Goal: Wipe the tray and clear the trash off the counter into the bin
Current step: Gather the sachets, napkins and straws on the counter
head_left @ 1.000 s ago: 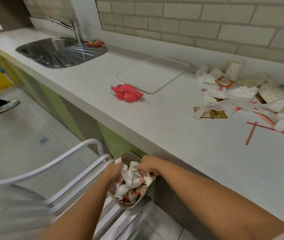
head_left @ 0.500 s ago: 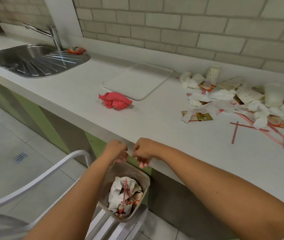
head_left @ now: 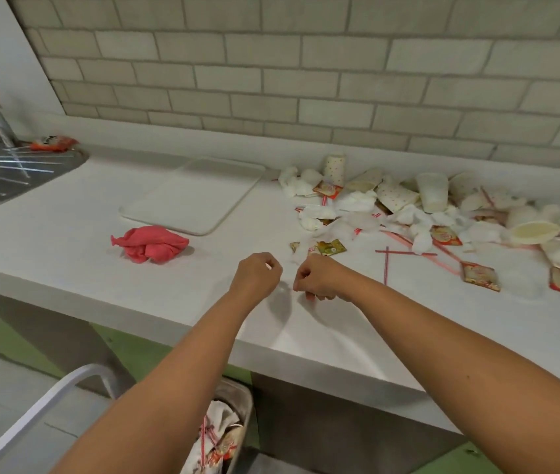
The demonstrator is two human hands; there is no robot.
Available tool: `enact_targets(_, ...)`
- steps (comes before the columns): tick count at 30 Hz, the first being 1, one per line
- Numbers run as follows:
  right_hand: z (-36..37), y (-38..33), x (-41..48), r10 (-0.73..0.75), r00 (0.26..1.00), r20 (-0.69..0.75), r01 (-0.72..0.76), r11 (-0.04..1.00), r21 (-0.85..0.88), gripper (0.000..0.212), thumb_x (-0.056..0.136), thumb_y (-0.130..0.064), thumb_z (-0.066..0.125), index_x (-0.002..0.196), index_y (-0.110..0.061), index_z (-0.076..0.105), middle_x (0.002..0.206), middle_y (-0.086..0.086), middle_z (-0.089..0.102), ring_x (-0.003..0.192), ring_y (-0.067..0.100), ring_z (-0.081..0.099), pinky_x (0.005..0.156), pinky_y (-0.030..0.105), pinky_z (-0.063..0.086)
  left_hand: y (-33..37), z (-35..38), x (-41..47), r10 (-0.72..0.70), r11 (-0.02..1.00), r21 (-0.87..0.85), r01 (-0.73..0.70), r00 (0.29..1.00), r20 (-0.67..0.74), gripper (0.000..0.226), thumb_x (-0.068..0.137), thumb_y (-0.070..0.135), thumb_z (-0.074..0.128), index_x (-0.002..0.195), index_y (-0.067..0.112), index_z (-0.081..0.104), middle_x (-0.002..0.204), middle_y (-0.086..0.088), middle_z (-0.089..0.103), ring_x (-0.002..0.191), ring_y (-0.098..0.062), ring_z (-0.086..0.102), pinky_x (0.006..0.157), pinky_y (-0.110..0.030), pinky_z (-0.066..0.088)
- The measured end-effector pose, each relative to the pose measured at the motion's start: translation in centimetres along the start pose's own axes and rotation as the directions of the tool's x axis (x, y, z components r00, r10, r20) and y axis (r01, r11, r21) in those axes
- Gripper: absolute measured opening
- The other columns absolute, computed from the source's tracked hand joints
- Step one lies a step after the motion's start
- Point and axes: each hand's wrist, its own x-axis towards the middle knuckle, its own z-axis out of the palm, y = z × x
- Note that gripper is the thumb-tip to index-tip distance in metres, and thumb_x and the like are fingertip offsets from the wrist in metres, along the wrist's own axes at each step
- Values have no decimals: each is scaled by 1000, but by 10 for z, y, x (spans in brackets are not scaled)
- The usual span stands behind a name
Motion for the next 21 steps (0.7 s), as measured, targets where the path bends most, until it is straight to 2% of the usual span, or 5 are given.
enact_targets(6, -35, 50, 13, 65, 992, -109, -71, 996, -48, 22, 90, -8, 49, 102, 1, 66, 64, 3, 56, 47, 10, 44, 35, 14, 33, 28, 39, 38, 67, 990, 128, -65, 998, -12, 24, 91, 19, 54, 113, 9, 58, 122, -11, 47, 108, -26, 54, 85, -29, 44)
enact_targets(8, -45, 65, 24, 75, 986, -147, -86, 994, -69, 26, 89, -6, 47, 104, 4, 66, 78, 13, 65, 53, 13, 48, 44, 18, 37, 37, 49, 51, 88, 981, 178, -82, 996, -25, 26, 93, 20, 52, 116, 9, 58, 124, -13, 45, 115, -29, 50, 93, -33, 43)
enact_targets(13, -73, 99, 56, 58, 964, -260, -85, 992, -93, 24, 88, -9, 48, 95, -1, 70, 103, 12, 70, 93, 26, 65, 80, 34, 54, 61, 65, 83, 104, 968, 234, -86, 992, -68, 25, 95, 17, 47, 113, 5, 61, 122, -17, 43, 107, -33, 53, 91, -39, 48)
enact_targets(18, -90, 118, 87, 29, 955, -297, -57, 995, -85, 18, 87, -5, 51, 96, -3, 67, 106, 11, 67, 98, 27, 64, 77, 29, 48, 71, 86, 108, 50, 978, 205, -33, 996, -77, 37, 94, 22, 53, 125, 3, 48, 128, -13, 36, 106, -31, 55, 89, -33, 45)
enact_targets(21, -95, 118, 100, 39, 964, -264, -53, 997, -47, 26, 87, 0, 54, 111, -6, 63, 120, 10, 58, 107, 26, 58, 76, 24, 41, 70, 97, 119, 3, 956, 293, 13, 998, -55, 31, 91, 22, 55, 116, 4, 54, 112, -11, 49, 104, -29, 56, 78, -29, 44)
